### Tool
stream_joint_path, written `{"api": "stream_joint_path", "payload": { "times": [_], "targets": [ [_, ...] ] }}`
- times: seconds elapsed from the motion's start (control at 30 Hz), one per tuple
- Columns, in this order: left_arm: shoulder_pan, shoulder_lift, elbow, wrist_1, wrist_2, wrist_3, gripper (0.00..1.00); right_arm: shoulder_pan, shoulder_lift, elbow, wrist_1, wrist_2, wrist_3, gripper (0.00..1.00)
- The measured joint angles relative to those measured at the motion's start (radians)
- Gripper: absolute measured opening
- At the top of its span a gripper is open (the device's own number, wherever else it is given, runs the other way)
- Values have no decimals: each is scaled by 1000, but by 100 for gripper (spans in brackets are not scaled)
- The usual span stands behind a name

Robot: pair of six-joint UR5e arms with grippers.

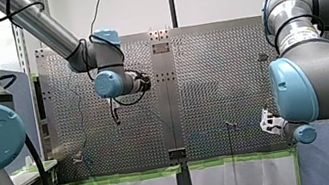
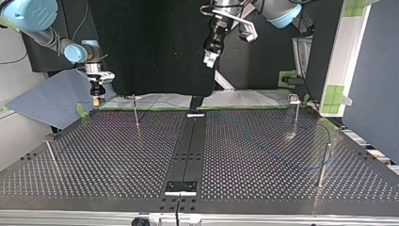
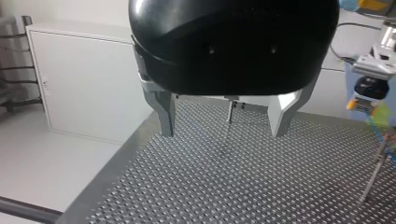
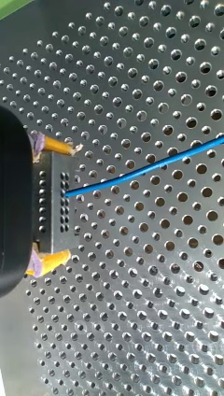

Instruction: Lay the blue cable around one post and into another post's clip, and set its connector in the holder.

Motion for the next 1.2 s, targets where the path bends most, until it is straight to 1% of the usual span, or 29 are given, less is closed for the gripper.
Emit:
{"api": "stream_joint_path", "payload": {
  "times": [0.4, 0.57, 0.7, 0.8, 1.0, 1.2],
  "targets": [
    [7, -9, -98, 98, 0, 2, 100, 1, -1, -1, 1, -2, -1, 0],
    [12, -9, -138, 138, 0, 1, 100, 1, -8, -6, 9, -2, -4, 0],
    [16, -9, -168, 167, 0, 0, 100, 0, -31, -7, 23, 2, -4, 0],
    [18, -9, -177, 173, 0, -1, 100, 1, -54, -7, 38, 4, -4, 0],
    [25, -10, -179, 181, 1, 0, 100, 2, -101, -7, 71, 11, 5, 0],
    [33, -11, -180, 183, 3, -2, 100, 7, -152, -7, 113, 12, 11, 0]
  ]
}}
